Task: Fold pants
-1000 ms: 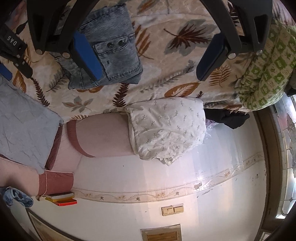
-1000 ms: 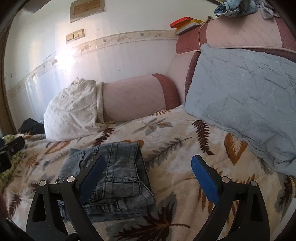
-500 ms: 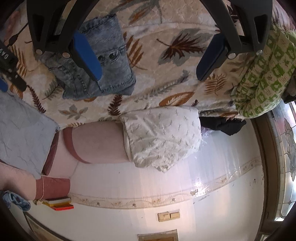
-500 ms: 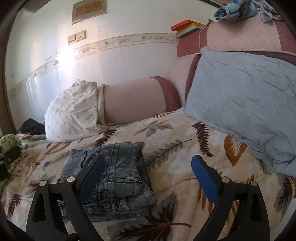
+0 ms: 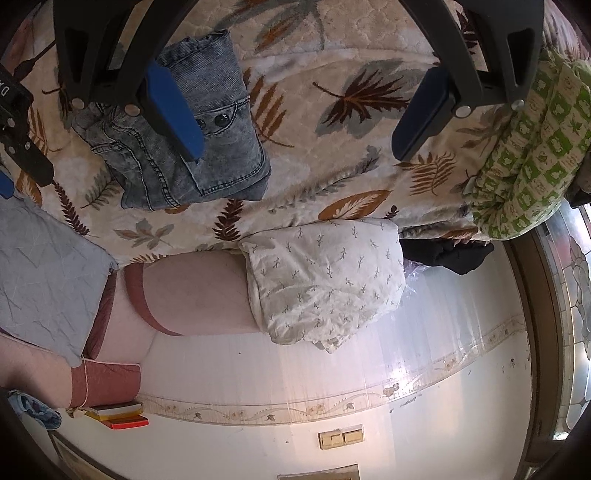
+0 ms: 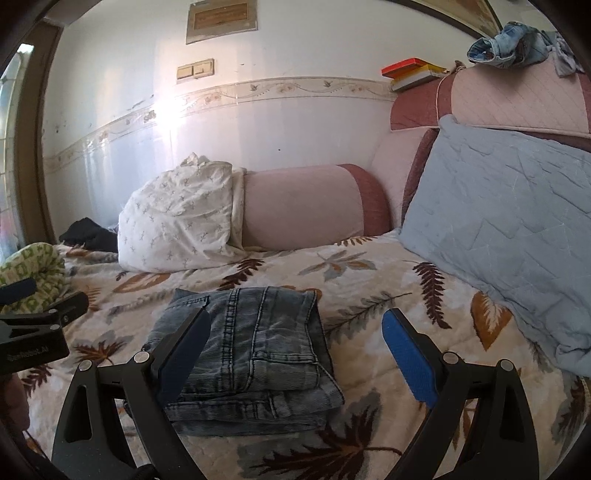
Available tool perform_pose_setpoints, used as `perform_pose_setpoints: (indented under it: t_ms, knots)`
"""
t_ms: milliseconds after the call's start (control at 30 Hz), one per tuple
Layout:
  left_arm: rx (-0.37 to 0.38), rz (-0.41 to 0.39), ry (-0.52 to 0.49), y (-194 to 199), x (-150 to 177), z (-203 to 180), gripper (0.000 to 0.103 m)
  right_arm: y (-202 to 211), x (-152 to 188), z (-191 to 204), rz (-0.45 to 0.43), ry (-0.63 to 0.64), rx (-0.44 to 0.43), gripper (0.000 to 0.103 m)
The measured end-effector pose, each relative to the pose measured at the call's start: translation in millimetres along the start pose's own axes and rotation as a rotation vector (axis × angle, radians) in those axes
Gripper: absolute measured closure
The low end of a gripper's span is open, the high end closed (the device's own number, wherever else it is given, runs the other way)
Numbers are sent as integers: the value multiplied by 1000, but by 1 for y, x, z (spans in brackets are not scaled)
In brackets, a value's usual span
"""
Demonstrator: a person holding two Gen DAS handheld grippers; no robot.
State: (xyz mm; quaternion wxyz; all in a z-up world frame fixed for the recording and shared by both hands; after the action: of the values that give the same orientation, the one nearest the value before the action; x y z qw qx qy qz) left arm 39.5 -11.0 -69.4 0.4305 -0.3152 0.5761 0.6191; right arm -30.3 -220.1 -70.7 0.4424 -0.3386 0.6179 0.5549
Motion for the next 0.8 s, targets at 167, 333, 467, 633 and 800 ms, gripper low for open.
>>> perform_pose_setpoints:
  t_ms: [167,333,467,633,800]
  knots:
    - [1,2,1,0,1,0,0,-1,1,2,5,0,-5,8]
    - [6,1,4,-1,1,0,0,0,2,2,4,1,-2,8]
    - [8,2,9,0,1,1,0,0,1,3,2,5,-2,8]
    - [2,1,11,0,1,1,0,1,1,8,-6,25,-9,8]
    - [0,2,11,1,3,0,0,3,1,11,-14,39,-12,8]
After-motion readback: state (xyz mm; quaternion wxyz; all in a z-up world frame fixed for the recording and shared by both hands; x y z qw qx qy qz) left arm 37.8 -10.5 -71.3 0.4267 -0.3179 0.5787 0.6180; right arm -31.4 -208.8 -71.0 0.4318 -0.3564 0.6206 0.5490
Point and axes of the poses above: each gripper's, at about its wrist camera, not at the fingertips, and y roughly against the way its jaws point, z to its left, x to its underside, the point moved 5 cm from there along -y, roughly the way its jaws point, and after that the axes turned 3 degrees about -z, right-handed, at the moved point
